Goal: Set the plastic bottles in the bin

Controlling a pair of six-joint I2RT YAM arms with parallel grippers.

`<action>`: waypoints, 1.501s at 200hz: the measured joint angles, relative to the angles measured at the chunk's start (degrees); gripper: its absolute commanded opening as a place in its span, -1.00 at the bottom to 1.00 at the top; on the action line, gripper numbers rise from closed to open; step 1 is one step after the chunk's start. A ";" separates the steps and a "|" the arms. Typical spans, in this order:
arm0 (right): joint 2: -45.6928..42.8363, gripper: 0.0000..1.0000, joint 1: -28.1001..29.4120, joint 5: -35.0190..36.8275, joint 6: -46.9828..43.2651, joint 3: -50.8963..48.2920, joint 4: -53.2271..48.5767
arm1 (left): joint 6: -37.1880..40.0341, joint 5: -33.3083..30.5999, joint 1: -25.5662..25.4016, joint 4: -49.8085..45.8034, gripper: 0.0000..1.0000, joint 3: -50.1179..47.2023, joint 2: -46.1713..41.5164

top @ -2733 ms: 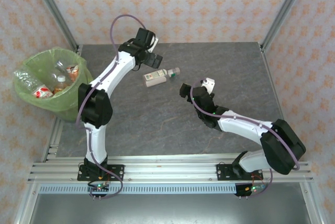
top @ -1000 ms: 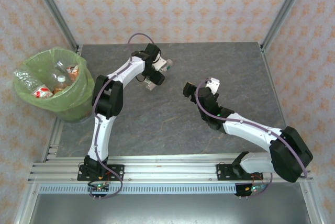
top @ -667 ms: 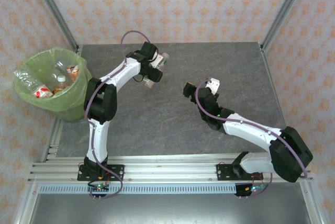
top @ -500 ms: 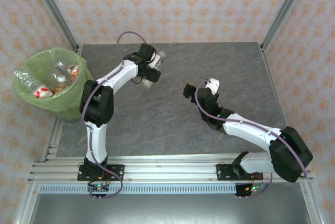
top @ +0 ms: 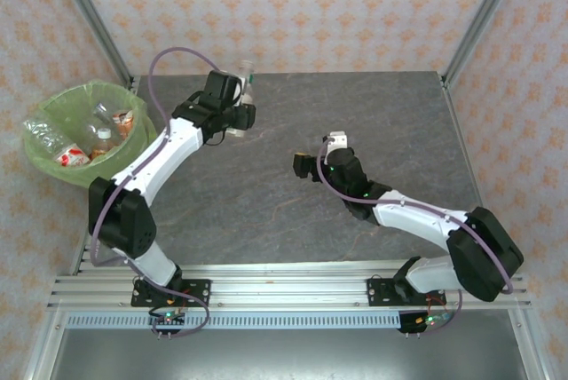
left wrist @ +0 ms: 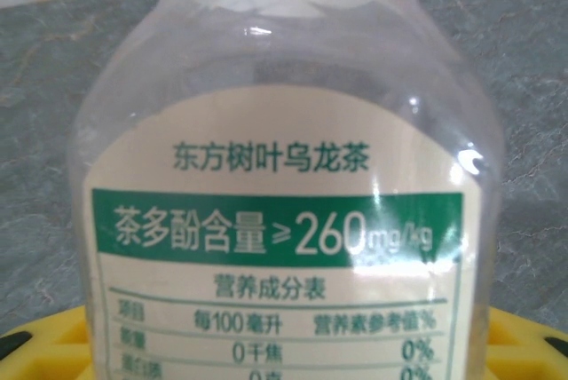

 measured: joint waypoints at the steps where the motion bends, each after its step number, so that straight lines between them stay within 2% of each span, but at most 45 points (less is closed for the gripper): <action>1: 0.02 0.98 0.00 -0.13 -0.07 0.00 0.09 | -0.04 -0.02 0.00 -0.02 0.10 -0.04 -0.13; 68: 0.94 0.98 0.00 -9.62 -4.48 0.44 5.86 | -0.63 -6.40 0.13 -0.98 0.08 -1.31 -12.00; 115: 0.94 0.98 0.02 -14.16 -5.53 0.46 8.79 | -0.66 -11.96 2.43 -2.16 0.07 -1.31 -18.18; 171: 0.96 0.98 0.07 -14.82 -5.75 0.46 9.90 | -0.63 -17.88 4.94 -2.38 0.07 -1.36 -24.92; 217: 1.36 0.98 0.13 -14.80 -5.95 0.52 9.88 | -0.70 -25.22 5.51 -2.58 0.06 -1.36 -25.88; 300: 2.43 0.98 0.57 -15.72 -6.93 1.01 9.81 | -9.16 -35.19 13.94 -1.68 0.05 -1.92 -28.35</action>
